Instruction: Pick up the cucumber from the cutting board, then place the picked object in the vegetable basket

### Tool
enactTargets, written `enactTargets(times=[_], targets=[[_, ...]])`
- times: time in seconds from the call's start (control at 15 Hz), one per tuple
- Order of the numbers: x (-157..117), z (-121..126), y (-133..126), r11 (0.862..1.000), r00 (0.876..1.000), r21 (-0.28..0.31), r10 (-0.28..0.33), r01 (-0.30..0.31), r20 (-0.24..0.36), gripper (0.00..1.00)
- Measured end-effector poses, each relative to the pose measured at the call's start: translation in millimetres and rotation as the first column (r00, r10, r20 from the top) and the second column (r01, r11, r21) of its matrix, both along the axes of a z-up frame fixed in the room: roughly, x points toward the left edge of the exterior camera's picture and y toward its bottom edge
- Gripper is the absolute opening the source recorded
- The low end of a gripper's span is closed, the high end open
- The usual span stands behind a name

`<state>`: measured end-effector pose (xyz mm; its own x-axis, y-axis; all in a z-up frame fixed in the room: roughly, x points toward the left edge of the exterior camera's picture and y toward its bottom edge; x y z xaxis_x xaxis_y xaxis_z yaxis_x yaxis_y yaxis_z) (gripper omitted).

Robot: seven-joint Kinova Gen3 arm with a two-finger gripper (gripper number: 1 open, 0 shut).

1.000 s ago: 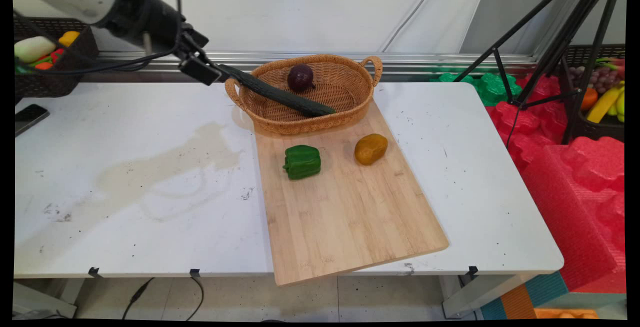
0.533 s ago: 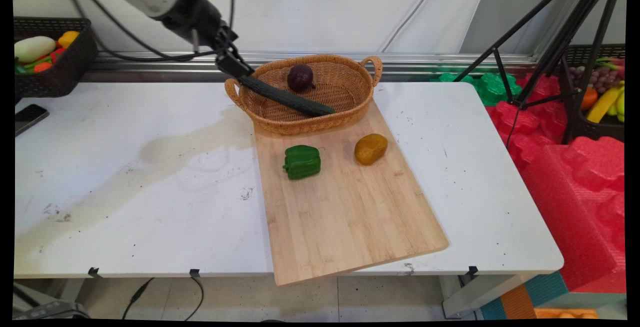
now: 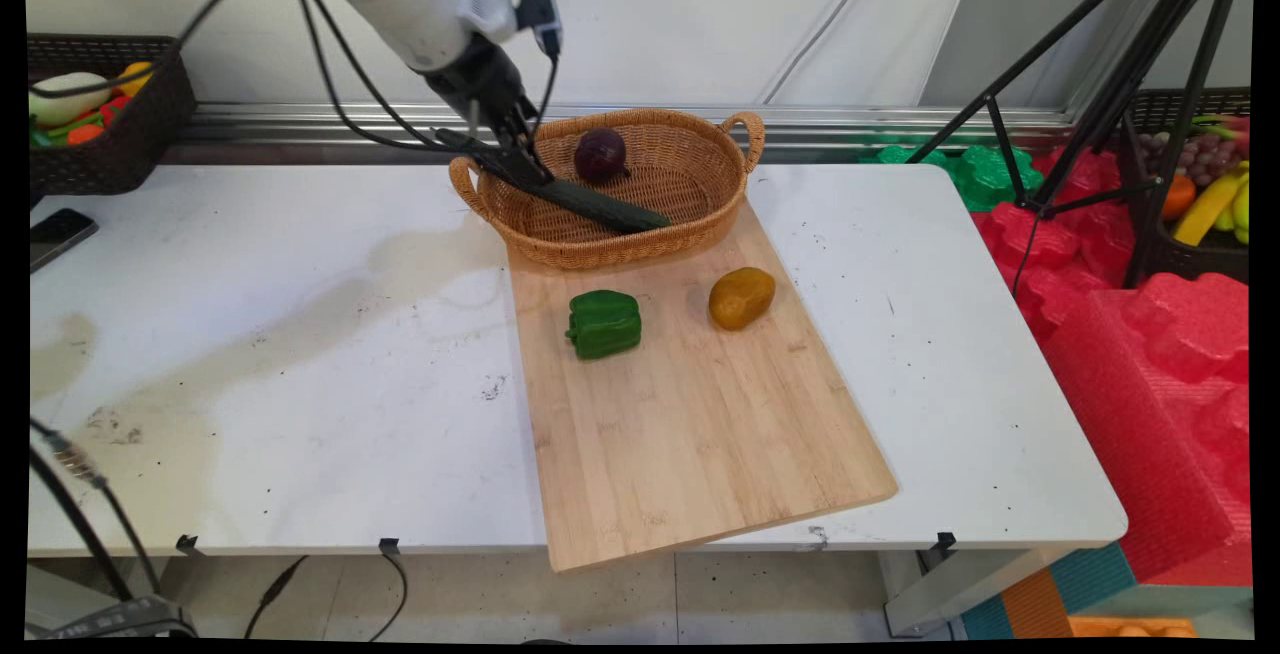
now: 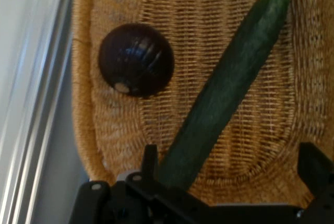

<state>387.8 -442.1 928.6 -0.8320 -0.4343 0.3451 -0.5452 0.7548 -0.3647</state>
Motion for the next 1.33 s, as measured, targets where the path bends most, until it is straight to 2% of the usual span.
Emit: enactTargets(times=[0.33, 0.87, 0.93, 1.33], targets=[[-9, -35, -35, 0.995, 0.995, 0.054, -0.087, 0.084, 0.055, 1.0], [-18, -78, -73, 0.97, 0.966, 0.125, -0.222, 0.206, 0.13, 1.0], [-19, -80, -75, 0.969, 0.964, 0.129, -0.23, 0.213, 0.134, 0.0], [-25, -81, -78, 0.955, 0.941, 0.13, -0.287, 0.266, 0.179, 0.0]])
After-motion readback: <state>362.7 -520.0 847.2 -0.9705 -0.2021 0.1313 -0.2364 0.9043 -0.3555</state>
